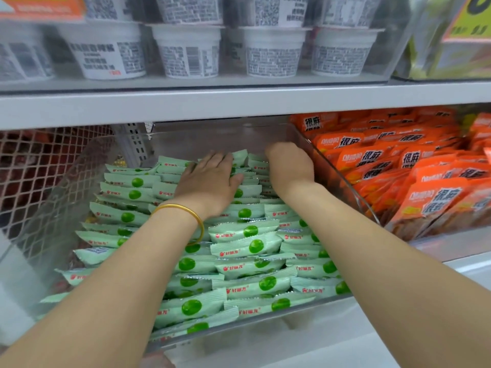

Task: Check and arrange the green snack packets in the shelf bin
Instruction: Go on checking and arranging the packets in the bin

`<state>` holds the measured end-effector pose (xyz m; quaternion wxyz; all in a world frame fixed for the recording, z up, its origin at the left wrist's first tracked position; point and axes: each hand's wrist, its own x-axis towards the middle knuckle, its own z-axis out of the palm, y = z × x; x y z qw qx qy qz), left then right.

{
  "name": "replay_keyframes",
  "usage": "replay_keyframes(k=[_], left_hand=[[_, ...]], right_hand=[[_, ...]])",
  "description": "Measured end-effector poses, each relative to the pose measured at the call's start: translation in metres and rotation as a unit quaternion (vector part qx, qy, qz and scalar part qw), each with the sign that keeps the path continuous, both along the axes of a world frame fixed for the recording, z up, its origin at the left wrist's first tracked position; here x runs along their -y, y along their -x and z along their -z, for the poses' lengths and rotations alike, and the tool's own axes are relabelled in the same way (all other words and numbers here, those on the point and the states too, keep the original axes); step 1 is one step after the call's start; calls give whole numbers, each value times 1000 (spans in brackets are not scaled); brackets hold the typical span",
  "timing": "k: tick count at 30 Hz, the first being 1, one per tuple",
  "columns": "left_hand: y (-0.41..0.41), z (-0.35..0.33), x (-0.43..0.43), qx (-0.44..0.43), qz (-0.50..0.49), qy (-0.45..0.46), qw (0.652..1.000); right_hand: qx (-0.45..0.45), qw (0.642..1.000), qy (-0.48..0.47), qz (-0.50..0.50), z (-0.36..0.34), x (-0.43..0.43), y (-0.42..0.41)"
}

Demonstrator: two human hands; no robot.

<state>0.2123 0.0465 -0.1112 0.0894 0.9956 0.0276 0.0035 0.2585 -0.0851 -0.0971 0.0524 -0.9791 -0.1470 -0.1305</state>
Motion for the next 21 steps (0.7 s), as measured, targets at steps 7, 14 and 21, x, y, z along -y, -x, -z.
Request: replay_keyframes(k=[7,14,21], left_hand=[[6,1,0,-35,-15,-1,999],[1,6,0,-44,-18,-11,999],[29,-15,3,-16,-40,13,999]], right_hand=[[-93,994,-38,-37,3,9,16],[-184,981,-43,-49,20,6,3],[-103,982,-135,-83,0,28,39]])
